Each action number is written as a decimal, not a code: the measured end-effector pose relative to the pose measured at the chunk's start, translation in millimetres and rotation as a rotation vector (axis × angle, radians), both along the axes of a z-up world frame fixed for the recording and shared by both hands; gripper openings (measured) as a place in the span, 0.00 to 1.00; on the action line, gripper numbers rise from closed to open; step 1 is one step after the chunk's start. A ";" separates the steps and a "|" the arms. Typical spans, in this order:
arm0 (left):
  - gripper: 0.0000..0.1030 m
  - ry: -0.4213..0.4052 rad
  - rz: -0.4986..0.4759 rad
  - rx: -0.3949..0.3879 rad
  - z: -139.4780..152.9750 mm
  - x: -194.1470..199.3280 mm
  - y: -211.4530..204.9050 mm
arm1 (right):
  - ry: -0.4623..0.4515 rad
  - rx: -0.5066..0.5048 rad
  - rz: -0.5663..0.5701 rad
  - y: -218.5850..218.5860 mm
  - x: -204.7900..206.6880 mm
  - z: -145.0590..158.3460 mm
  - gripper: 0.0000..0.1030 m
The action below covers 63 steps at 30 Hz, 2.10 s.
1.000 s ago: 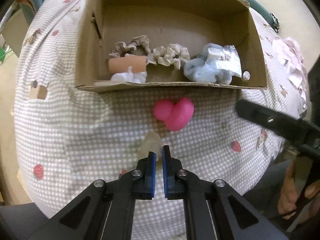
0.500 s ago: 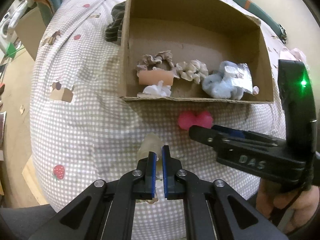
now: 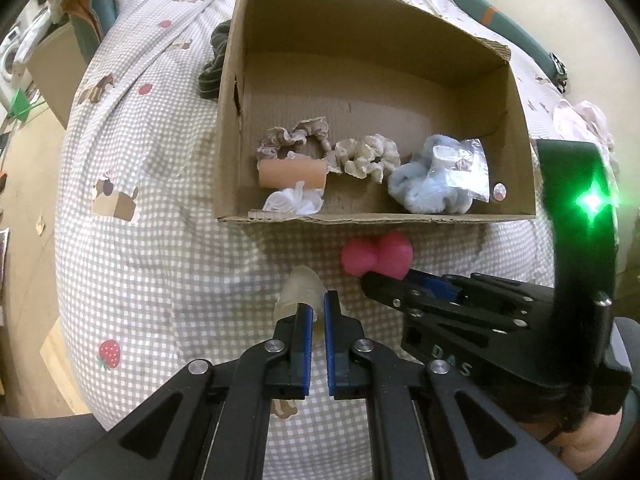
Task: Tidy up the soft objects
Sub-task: 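Grasp the pink heart plush with the right gripper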
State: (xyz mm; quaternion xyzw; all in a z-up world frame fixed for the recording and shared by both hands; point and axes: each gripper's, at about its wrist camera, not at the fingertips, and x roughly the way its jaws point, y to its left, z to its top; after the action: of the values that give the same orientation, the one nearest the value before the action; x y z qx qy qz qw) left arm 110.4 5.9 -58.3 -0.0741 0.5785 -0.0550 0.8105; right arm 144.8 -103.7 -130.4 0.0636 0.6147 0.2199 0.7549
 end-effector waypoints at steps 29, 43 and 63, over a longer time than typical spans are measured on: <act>0.05 -0.097 0.010 0.006 32.6 -28.8 0.1 | -0.152 0.065 0.000 -71.1 -53.2 65.6 0.01; 0.05 -0.089 0.000 0.039 20.7 -27.4 -8.4 | 0.021 -0.001 -0.063 -70.4 -26.5 9.0 0.77; 0.05 -0.299 0.006 0.032 109.4 -16.0 -5.9 | -0.209 0.124 -0.103 -86.8 -28.3 110.5 0.46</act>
State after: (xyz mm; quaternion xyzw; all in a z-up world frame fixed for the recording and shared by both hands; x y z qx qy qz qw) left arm 94.5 0.1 51.2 -0.0538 0.4519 -0.0539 0.8888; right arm 116.5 -190.6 -19.9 0.1185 0.5136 0.2239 0.8198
